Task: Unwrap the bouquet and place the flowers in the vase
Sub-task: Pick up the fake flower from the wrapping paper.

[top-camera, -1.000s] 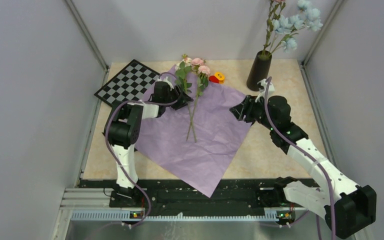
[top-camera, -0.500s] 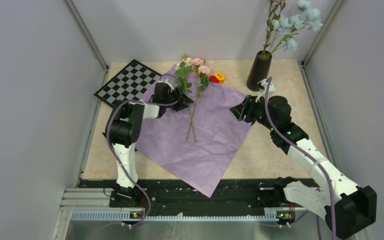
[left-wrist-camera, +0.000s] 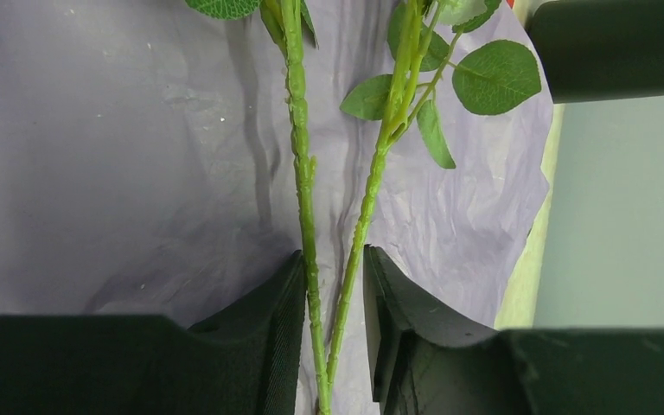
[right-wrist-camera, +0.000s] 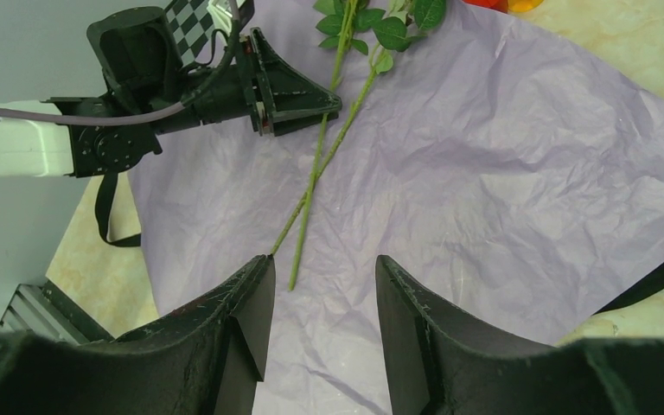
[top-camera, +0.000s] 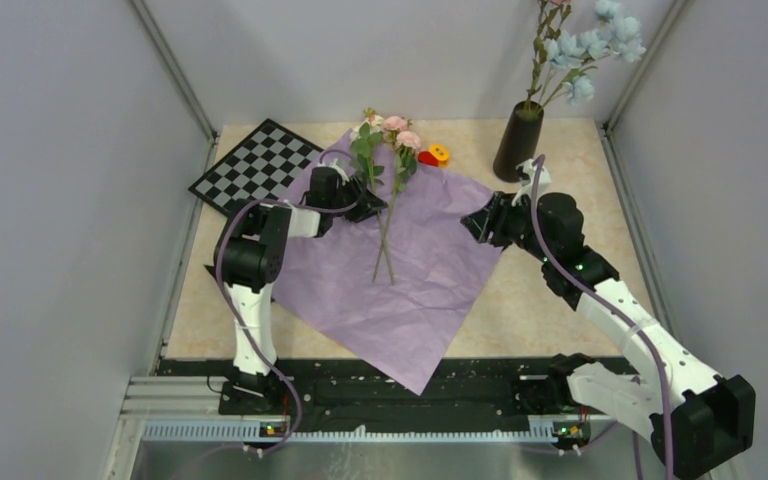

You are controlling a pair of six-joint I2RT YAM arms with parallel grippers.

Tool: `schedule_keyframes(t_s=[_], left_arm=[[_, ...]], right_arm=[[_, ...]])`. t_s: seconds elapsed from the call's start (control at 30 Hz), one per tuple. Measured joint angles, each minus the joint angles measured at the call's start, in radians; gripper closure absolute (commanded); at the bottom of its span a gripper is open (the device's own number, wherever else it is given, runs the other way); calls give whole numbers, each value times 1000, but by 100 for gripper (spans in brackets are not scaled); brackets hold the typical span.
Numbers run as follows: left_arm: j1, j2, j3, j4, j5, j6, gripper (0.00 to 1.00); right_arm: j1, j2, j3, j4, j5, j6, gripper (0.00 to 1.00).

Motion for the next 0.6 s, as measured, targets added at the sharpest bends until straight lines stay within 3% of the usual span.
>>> schedule_keyframes(t_s=[0.4, 0.6], left_arm=[[0, 11, 0, 4, 1, -9, 99], [0, 5, -3, 2, -1, 10, 100]], right_arm=[[0, 0, 0, -1, 0, 0, 52], [0, 0, 0, -1, 1, 0, 52]])
